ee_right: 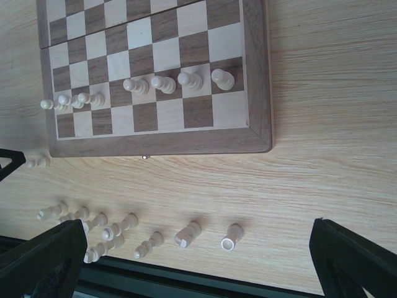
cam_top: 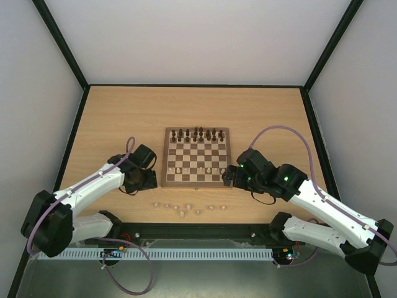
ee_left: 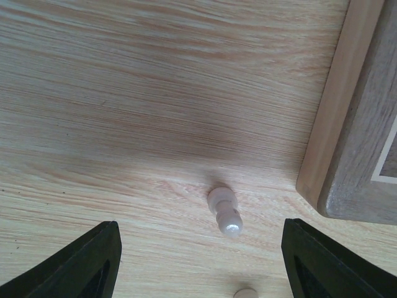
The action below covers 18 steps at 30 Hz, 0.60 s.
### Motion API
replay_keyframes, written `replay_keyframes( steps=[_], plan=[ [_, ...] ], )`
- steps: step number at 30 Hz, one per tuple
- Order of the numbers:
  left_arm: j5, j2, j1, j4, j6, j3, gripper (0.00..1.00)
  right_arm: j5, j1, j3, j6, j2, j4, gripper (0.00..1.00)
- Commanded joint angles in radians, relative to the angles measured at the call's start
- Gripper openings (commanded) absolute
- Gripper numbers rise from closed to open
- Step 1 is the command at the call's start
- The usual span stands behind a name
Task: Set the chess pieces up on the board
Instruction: Pick up the chess piece at the center of the board.
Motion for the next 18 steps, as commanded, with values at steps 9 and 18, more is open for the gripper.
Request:
replay_keyframes(
  steps=[9,18],
  plan=[
    [0.013,0.049,-0.01,0.074,-0.052,-0.015,0.78,-0.01,0.002,-0.022,0.004,-0.022,-0.019,0.99],
    [0.001,0.063,-0.019,0.117,-0.072,-0.058,0.6,-0.019,0.003,-0.028,0.002,-0.023,-0.014,0.98]
  ],
)
